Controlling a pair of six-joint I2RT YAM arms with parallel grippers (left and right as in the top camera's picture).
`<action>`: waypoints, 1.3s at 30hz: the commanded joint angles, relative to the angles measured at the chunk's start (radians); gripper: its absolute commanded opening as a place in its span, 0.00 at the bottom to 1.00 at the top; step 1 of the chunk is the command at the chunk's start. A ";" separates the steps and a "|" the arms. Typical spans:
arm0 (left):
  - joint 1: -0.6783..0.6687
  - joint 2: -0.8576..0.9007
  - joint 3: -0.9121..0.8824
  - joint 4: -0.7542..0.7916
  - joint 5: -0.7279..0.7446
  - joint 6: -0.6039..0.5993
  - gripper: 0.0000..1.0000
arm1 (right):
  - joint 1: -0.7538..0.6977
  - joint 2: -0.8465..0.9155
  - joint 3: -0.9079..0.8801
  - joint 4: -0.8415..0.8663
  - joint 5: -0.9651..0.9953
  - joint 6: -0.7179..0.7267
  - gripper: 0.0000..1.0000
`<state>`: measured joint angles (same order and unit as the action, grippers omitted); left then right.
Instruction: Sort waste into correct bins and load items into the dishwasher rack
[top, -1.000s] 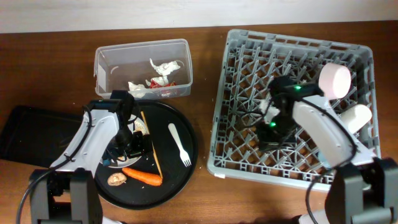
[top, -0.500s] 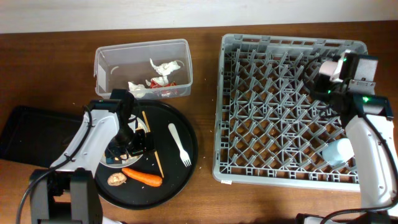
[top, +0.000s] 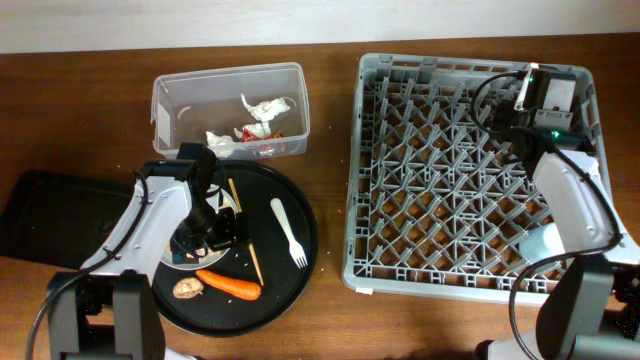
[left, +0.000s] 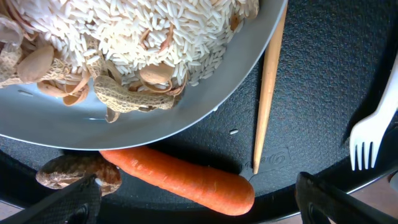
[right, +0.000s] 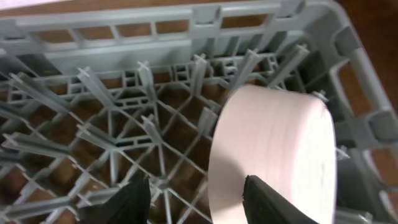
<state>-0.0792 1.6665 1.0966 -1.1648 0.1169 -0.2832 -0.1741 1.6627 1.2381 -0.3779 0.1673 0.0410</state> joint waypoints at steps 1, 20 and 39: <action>-0.004 0.000 0.000 0.002 0.014 0.015 0.99 | -0.024 -0.049 -0.002 -0.043 0.197 0.058 0.52; -0.004 0.000 0.000 0.010 0.014 0.016 0.99 | -0.023 -0.188 -0.002 -0.156 -0.039 0.075 0.64; -0.004 0.000 0.000 0.010 0.018 0.015 0.99 | -0.024 -0.130 -0.002 -0.029 0.527 0.186 0.53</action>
<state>-0.0792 1.6665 1.0966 -1.1576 0.1238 -0.2832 -0.1951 1.6009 1.2362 -0.4103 0.5880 0.1936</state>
